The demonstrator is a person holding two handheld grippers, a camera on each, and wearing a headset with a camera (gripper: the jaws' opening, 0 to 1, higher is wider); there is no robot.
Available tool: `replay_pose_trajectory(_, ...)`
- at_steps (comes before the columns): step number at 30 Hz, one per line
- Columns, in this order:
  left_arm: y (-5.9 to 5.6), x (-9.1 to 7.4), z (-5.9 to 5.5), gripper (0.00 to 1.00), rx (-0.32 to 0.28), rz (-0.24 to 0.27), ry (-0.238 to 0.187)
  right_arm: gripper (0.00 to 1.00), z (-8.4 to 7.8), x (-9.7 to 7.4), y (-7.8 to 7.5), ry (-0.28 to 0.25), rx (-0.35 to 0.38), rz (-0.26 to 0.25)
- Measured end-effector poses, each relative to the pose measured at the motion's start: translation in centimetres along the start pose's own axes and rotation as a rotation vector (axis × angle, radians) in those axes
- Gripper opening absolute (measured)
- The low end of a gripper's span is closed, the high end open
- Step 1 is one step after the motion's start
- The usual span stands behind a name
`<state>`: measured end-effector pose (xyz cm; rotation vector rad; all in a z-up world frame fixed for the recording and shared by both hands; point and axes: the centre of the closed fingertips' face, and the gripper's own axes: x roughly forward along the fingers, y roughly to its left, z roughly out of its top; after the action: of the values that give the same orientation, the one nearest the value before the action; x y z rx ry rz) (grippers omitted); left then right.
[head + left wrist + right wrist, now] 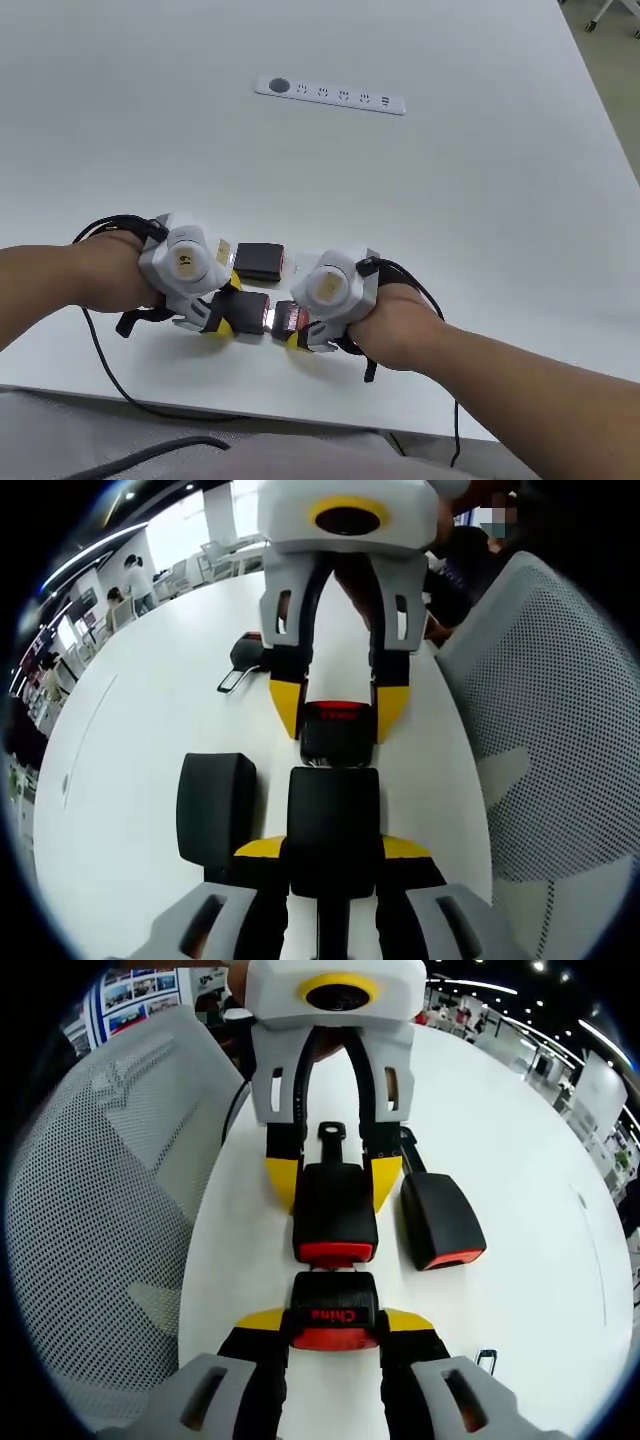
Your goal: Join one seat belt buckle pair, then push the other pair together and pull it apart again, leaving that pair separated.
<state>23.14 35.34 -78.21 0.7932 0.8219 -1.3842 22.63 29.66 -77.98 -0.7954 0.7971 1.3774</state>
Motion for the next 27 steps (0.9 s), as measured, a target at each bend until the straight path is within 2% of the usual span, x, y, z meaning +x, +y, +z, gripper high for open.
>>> replay_pose_trajectory(16, -0.12, -0.14, 0.15, 0.33, 0.007, -0.005, 0.008, 0.32, -0.05, -0.04, -0.09, -0.013, -0.001, -0.005)
replay_pose_trajectory(20, -0.02, -0.13, 0.15, 0.34, -0.011, -0.004, 0.011, 0.32, -0.01, 0.1, -0.17, -0.011, 0.003, -0.007)
replay_pose_trajectory(25, -0.03, -0.11, 0.21, 0.35, -0.013, -0.005, 0.03, 0.33, -0.11, 0.21, -0.38, -0.021, 0.02, 0.012)
replay_pose_trajectory(27, -0.06, -0.12, 0.23, 0.35, -0.007, -0.005, 0.036, 0.33, -0.16, -0.07, 0.1, -0.017, 0.011, 0.008)
